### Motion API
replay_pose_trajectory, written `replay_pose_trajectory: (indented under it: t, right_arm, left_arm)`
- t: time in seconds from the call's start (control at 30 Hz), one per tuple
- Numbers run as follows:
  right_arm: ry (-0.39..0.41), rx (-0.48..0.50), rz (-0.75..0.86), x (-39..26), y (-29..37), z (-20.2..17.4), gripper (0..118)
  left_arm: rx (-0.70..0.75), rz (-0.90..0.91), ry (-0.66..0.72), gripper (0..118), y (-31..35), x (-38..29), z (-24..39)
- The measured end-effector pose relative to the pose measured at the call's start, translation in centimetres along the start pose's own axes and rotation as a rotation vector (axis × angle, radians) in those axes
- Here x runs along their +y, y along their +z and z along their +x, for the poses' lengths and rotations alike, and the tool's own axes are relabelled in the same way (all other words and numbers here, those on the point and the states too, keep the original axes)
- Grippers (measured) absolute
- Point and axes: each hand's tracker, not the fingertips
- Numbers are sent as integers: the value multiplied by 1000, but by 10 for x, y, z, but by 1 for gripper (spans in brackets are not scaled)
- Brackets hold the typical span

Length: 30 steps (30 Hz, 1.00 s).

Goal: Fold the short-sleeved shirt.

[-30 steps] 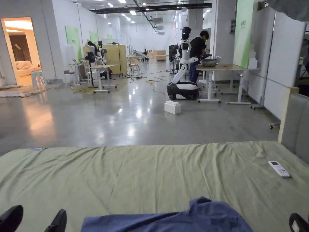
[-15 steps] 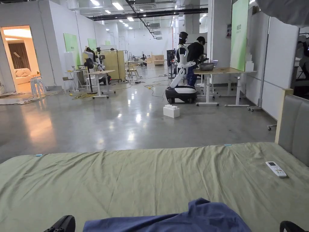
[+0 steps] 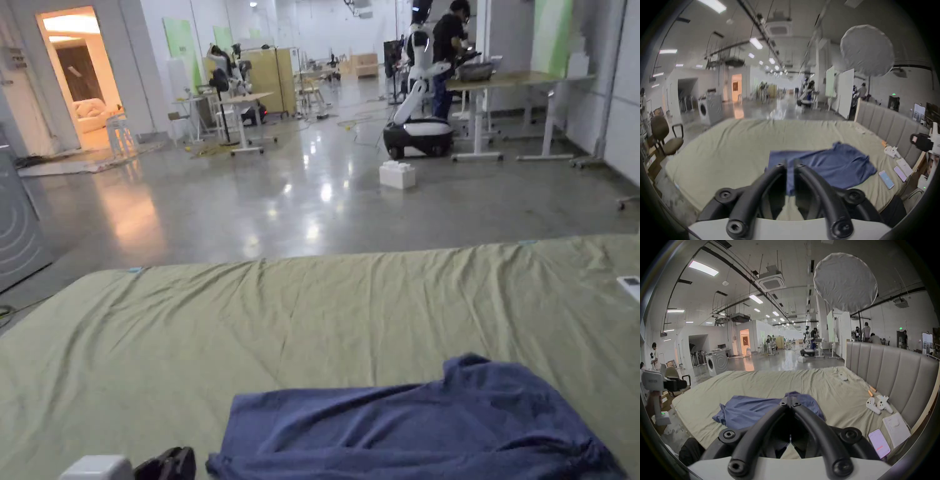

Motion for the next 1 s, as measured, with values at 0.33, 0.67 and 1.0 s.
replay_pose_trajectory:
  t: [0.33,0.67,1.0]
  right_arm:
    - [-8,-17,-178,-33,-18,8,0]
    - [-44,-72,-288,-58,-36,20,0]
    - [-34,-154,-532,-119,-185,74,94]
  left_arm:
    - [52,-397,176,88,-183,-97,-59]
    - [96,-505,-27,49,-242,-123,-40]
    - [95,-563,-270,14,-253,-127,-5]
